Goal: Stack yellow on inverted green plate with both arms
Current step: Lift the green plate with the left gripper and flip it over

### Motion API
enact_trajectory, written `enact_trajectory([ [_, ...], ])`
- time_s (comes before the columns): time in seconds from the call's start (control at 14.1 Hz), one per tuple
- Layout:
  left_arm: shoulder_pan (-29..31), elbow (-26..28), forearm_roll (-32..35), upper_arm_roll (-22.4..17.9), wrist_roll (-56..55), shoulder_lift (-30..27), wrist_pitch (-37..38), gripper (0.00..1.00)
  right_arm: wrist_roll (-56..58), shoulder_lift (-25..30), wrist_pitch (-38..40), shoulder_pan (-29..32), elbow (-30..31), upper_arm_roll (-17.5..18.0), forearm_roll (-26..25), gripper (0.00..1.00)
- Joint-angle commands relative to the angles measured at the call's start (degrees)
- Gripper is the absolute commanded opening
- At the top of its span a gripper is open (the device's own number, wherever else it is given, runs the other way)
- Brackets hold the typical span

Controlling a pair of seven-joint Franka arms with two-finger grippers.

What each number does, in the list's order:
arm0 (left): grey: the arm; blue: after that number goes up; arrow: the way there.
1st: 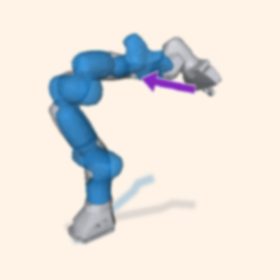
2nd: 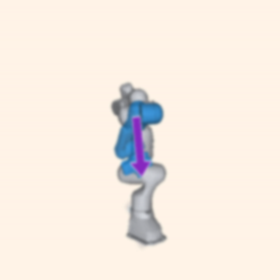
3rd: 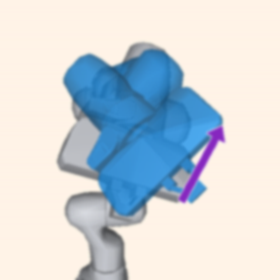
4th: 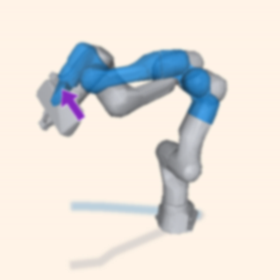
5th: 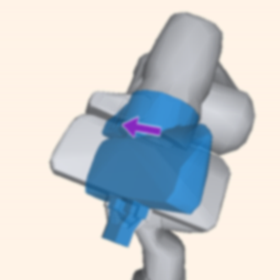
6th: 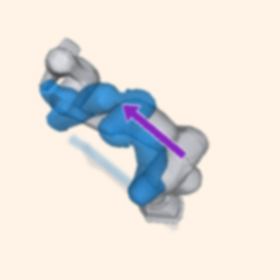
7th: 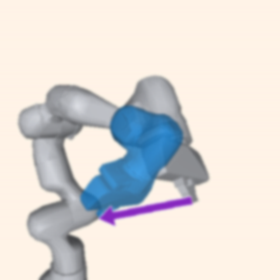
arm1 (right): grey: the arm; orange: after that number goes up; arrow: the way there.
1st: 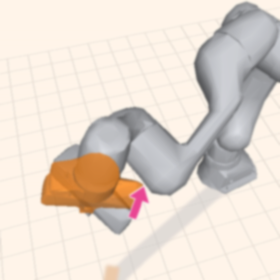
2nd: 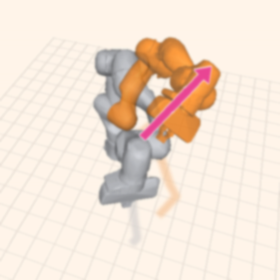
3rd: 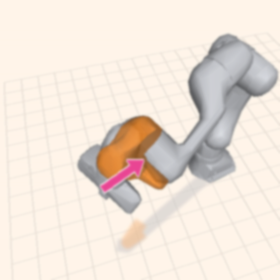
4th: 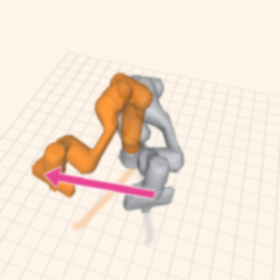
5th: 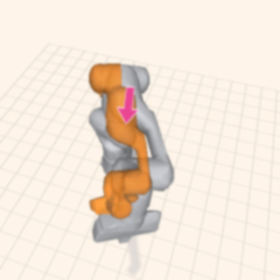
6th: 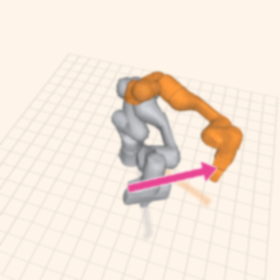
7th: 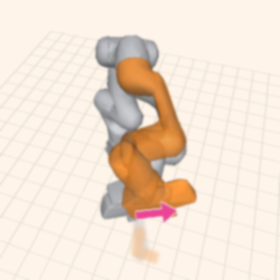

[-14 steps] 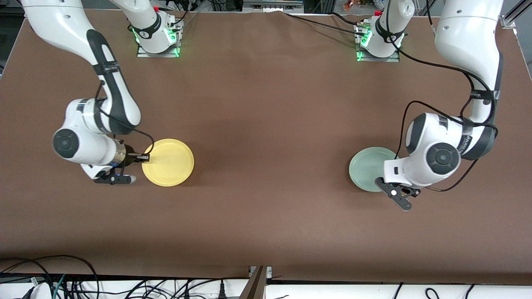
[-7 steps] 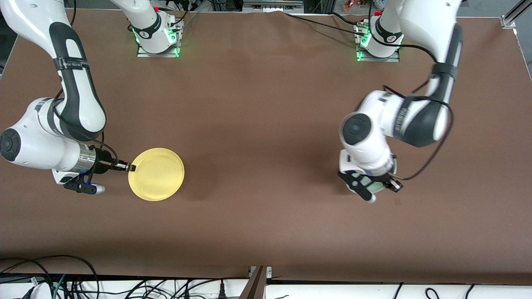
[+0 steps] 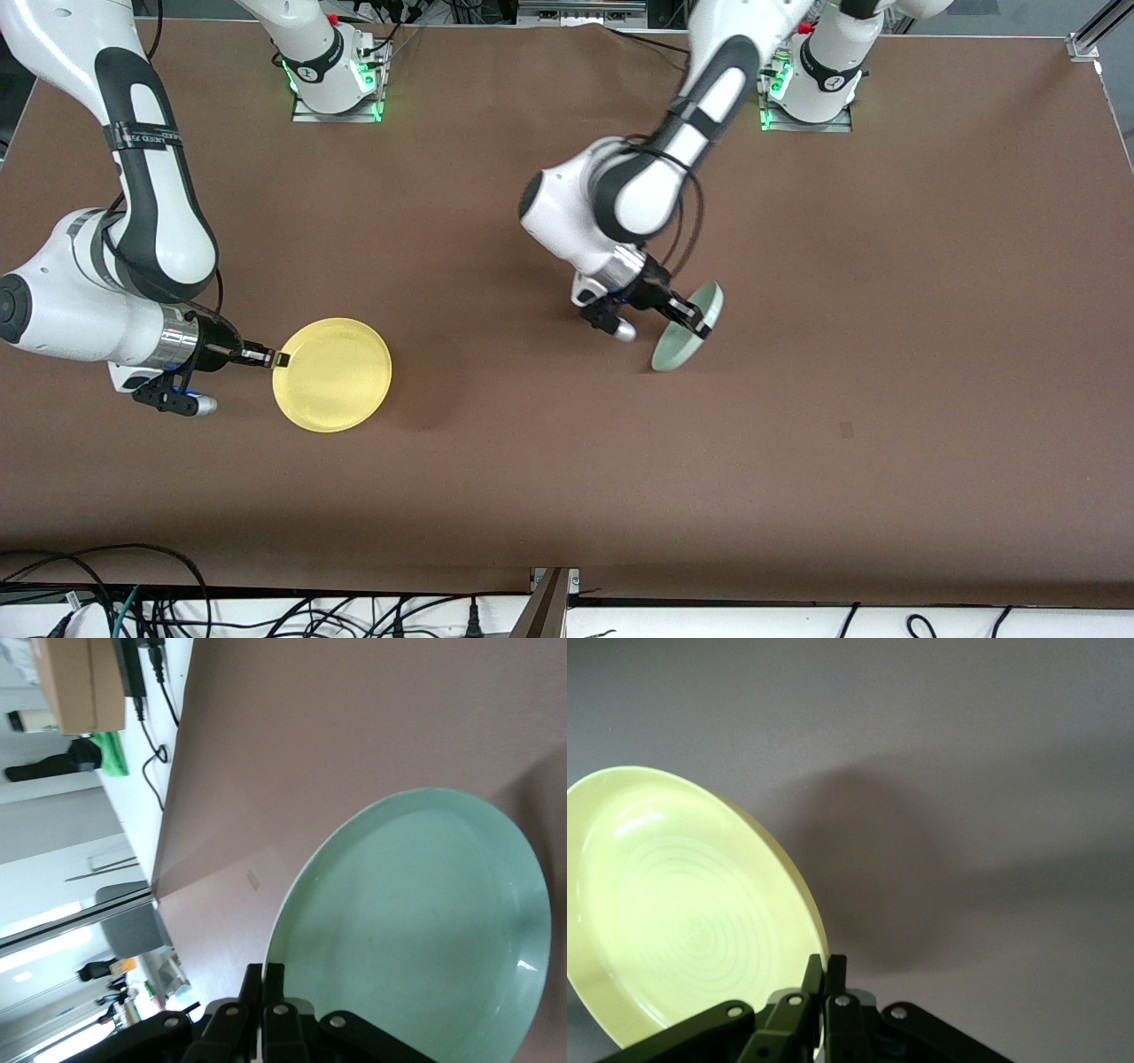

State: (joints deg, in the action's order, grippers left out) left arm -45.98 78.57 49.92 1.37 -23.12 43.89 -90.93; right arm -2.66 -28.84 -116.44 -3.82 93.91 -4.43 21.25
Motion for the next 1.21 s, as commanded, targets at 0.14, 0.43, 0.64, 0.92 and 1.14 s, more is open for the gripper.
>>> enact_trajectory([
  [0.14,-6.03,-8.15,1.50,-1.55,-4.55,6.19,4.88,0.00,-0.33,0.01,1.04,0.75,-0.74,0.48,1.25,0.00],
  [0.43,-7.19,-11.77,0.10,-0.85,-8.16,9.37,4.19,0.71,-0.24,0.01,1.04,0.75,-0.83,0.48,1.25,0.00],
  [0.64,-6.93,-13.96,-8.49,-0.93,-9.13,9.28,-2.21,1.00,-0.24,0.01,1.04,0.75,-0.83,0.48,1.25,0.00],
  [0.92,-4.74,-18.00,-24.56,-1.02,-12.10,8.93,-11.25,1.00,-0.15,0.01,1.12,0.75,-1.09,0.48,1.25,0.00],
  [1.14,-2.44,-15.82,-36.61,-0.76,-12.82,9.72,-24.16,1.00,-0.15,0.01,1.12,1.10,-1.09,0.48,1.25,0.00],
])
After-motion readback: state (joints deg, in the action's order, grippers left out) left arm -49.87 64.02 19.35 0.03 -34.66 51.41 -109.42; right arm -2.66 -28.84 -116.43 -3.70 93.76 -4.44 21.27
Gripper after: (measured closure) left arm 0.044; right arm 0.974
